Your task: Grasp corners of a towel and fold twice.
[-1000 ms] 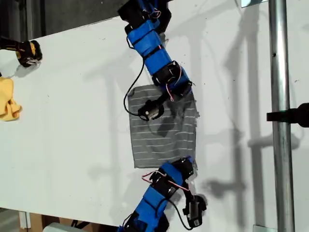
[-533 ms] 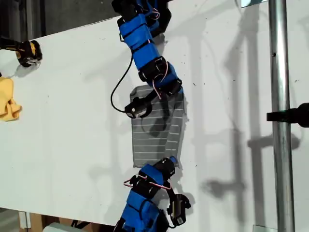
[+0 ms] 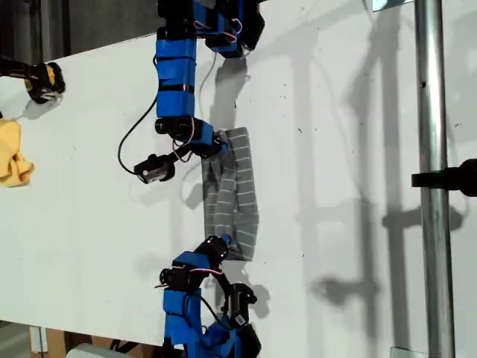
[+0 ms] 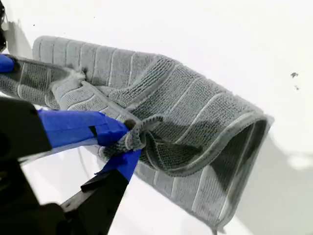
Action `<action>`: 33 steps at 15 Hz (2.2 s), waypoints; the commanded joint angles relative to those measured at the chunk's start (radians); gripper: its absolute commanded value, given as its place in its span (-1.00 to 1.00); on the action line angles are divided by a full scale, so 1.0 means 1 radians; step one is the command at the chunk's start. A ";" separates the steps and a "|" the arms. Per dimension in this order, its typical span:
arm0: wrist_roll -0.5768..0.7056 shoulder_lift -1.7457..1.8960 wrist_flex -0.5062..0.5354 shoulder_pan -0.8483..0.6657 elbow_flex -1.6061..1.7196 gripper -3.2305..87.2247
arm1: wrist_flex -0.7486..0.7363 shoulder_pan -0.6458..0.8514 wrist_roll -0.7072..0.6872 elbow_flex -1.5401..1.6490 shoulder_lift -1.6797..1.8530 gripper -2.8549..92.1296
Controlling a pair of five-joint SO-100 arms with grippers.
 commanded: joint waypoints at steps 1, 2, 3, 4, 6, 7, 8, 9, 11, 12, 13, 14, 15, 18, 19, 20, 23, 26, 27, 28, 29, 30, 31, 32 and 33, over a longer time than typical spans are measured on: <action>0.063 0.063 0.006 -0.112 -0.009 -0.97 | -0.017 0.104 -0.087 -0.031 0.081 -0.94; 0.091 0.066 0.008 -0.153 -0.009 -0.97 | -0.021 0.144 -0.121 -0.038 0.081 -0.94; 0.110 0.071 0.008 -0.193 -0.006 -0.97 | -0.023 0.179 -0.155 -0.048 0.084 -0.94; 0.127 0.075 0.008 -0.227 -0.003 -0.97 | -0.028 0.212 -0.183 -0.057 0.091 -0.94; 0.155 0.095 0.008 -0.284 0.002 -0.97 | -0.026 0.270 -0.230 -0.087 0.098 -0.94; 0.169 0.107 0.009 -0.313 0.003 -0.97 | -0.021 0.296 -0.253 -0.112 0.100 -0.94; 0.181 0.123 0.012 -0.339 0.006 -0.97 | -0.018 0.318 -0.275 -0.133 0.100 -0.94; 0.193 0.137 0.017 -0.365 0.008 -0.97 | -0.018 0.336 -0.291 -0.150 0.100 -0.94; 0.215 0.163 0.018 -0.405 0.020 -0.97 | -0.020 0.364 -0.313 -0.169 0.107 -0.94; 0.225 0.172 0.012 -0.422 0.029 -0.97 | -0.026 0.376 -0.325 -0.170 0.117 -0.94; 0.236 0.175 0.006 -0.440 0.032 -0.97 | -0.028 0.391 -0.341 -0.179 0.121 -0.94; 0.249 0.175 0.002 -0.456 0.032 -0.97 | -0.028 0.405 -0.351 -0.186 0.124 -0.94; 0.256 0.176 -0.002 -0.466 0.032 -0.97 | -0.028 0.414 -0.357 -0.186 0.127 -0.94; 0.239 0.210 -0.018 -0.457 0.081 -0.97 | -0.041 0.377 -0.353 -0.138 0.127 -0.94; 0.218 0.233 -0.020 -0.443 0.110 -0.97 | -0.048 0.356 -0.344 -0.112 0.127 -0.94; 0.192 0.256 -0.021 -0.428 0.143 -0.97 | -0.052 0.336 -0.328 -0.086 0.127 -0.94; 0.127 0.288 -0.023 -0.394 0.213 -0.97 | -0.064 0.272 -0.282 -0.009 0.117 -0.94; 0.069 0.288 -0.028 -0.341 0.253 -0.97 | -0.055 0.202 -0.236 0.066 0.107 -0.94; 0.051 0.287 -0.034 -0.325 0.273 -0.97 | -0.055 0.187 -0.219 0.091 0.100 -0.94; 0.029 0.285 -0.040 -0.310 0.295 -0.97 | -0.055 0.170 -0.204 0.110 0.087 -0.94; -0.002 0.285 -0.040 -0.288 0.307 -0.97 | -0.055 0.155 -0.190 0.124 0.067 -0.94; -0.031 0.285 -0.038 -0.264 0.313 -0.97 | -0.054 0.144 -0.176 0.132 0.035 -0.94; -0.055 0.276 -0.035 -0.244 0.324 -0.97 | -0.054 0.129 -0.161 0.133 -0.002 -0.94; -0.086 0.261 -0.038 -0.230 0.347 -0.97 | -0.054 0.114 -0.147 0.133 -0.040 -0.94; -0.114 0.239 -0.046 -0.215 0.371 -0.97 | -0.055 0.100 -0.135 0.132 -0.077 -0.94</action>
